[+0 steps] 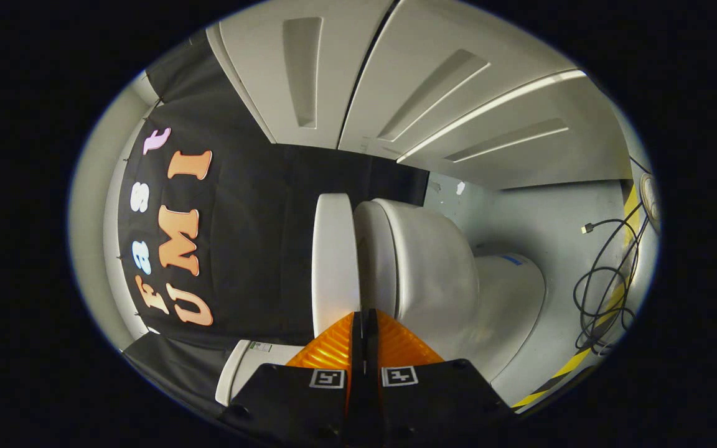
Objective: Open the toilet lid.
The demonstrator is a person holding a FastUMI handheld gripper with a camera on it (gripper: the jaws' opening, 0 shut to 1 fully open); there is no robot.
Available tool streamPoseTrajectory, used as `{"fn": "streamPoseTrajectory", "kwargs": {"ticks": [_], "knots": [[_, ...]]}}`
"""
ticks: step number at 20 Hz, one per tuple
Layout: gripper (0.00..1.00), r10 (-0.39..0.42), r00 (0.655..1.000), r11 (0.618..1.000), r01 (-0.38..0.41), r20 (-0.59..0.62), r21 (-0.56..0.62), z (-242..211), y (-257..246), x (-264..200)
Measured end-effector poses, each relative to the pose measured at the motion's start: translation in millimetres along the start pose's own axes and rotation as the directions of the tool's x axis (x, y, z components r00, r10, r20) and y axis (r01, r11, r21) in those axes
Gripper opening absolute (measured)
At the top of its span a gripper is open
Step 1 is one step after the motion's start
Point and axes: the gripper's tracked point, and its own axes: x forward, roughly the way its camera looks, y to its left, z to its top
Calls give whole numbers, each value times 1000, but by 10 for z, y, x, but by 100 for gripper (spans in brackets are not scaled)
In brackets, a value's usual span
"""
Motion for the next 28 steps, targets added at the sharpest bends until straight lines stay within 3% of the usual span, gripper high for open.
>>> {"fn": "streamPoseTrajectory", "kwargs": {"ticks": [4, 13, 16, 20, 28], "knots": [[8, 12, 999, 1000, -11, 31, -9, -4, 234, -49], [8, 34, 996, 983, -19, 79, -182, -124, 1074, -173], [8, 50, 992, 964, -17, 117, -267, -169, 1436, -161], [8, 21, 987, 917, 44, 159, -396, -256, 1753, -96], [8, 58, 982, 883, 35, 182, -468, -513, 2216, -131]]}}
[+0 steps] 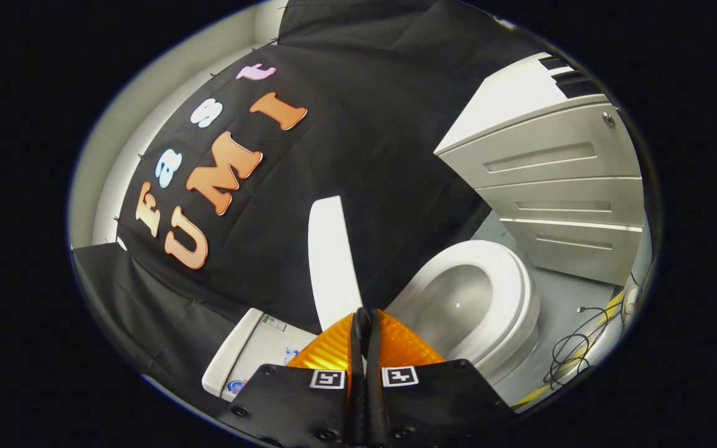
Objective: Open the toilet lid.
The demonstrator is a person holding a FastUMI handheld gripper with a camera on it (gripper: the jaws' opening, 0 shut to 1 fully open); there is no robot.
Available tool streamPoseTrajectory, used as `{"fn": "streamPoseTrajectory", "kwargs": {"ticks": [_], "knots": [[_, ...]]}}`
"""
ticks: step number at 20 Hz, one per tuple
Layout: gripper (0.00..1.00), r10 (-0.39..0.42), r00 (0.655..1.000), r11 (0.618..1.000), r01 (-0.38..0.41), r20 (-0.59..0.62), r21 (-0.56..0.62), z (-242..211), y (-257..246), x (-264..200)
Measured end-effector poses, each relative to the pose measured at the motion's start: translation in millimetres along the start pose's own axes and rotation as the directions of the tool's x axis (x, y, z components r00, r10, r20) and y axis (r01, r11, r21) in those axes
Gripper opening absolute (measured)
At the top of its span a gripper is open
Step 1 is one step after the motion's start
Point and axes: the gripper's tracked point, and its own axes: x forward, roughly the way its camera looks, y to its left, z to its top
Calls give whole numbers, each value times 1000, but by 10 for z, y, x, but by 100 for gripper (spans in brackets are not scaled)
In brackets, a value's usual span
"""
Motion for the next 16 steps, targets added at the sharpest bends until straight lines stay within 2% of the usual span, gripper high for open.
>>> {"fn": "streamPoseTrajectory", "kwargs": {"ticks": [10, 16], "knots": [[8, 30, 999, 985, -26, 18, -173, -210, 681, -93], [8, 8, 999, 948, 3, 34, -318, -406, 1033, -86]]}}
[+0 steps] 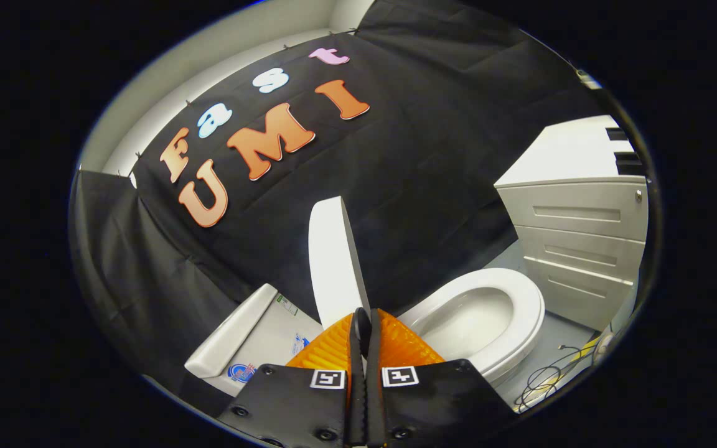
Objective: Open the toilet lid.
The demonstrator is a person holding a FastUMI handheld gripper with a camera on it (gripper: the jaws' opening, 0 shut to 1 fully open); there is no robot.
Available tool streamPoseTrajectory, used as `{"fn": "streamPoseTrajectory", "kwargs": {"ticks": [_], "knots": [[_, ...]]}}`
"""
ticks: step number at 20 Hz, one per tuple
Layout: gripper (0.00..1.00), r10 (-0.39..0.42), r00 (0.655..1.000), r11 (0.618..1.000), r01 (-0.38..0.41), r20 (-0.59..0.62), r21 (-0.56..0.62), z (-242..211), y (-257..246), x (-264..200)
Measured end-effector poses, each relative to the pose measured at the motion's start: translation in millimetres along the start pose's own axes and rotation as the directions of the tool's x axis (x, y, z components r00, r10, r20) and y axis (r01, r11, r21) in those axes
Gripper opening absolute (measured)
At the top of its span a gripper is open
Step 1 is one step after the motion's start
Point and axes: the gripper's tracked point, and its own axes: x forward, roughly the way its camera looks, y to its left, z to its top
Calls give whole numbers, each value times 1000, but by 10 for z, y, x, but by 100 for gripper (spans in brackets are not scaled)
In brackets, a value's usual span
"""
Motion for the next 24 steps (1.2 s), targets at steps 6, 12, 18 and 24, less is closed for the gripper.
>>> {"fn": "streamPoseTrajectory", "kwargs": {"ticks": [6, 12, 18, 24], "knots": [[8, 20, 1000, 996, -19, 7, -82, -76, 349, -15], [8, 23, 1000, 971, -20, 8, -239, -191, 668, -30], [8, 15, 1000, 948, -16, -3, -319, -307, 968, -48], [8, 38, 999, 938, -40, -12, -344, -468, 1270, -55]]}}
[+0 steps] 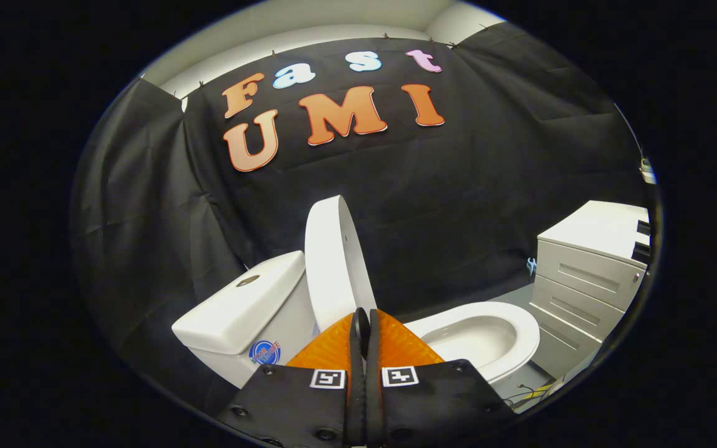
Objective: Open the toilet lid.
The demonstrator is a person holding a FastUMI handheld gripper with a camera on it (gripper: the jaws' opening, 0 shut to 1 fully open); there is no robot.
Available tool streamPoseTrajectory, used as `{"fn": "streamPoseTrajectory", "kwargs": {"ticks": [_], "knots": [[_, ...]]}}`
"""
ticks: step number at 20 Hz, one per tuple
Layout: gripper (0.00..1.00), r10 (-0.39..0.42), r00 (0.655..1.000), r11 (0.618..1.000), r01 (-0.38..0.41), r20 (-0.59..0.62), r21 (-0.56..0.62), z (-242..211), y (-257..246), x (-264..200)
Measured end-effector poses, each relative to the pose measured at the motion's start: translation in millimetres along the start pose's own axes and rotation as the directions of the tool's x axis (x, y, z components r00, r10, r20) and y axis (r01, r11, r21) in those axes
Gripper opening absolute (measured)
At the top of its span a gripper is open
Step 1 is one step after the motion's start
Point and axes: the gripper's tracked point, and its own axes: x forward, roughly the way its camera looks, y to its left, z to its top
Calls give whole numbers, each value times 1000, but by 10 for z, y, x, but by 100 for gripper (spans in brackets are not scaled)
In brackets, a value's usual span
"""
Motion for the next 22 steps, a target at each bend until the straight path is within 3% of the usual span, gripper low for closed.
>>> {"fn": "streamPoseTrajectory", "kwargs": {"ticks": [5, 11, 16, 22], "knots": [[8, 18, 1000, 999, -18, 4, -27, -49, 255, -28], [8, 40, 999, 989, -42, -17, -143, -147, 548, -26], [8, 52, 998, 987, -55, -27, -149, -195, 695, -36], [8, 31, 999, 956, -41, -39, -291, -273, 912, 30]]}}
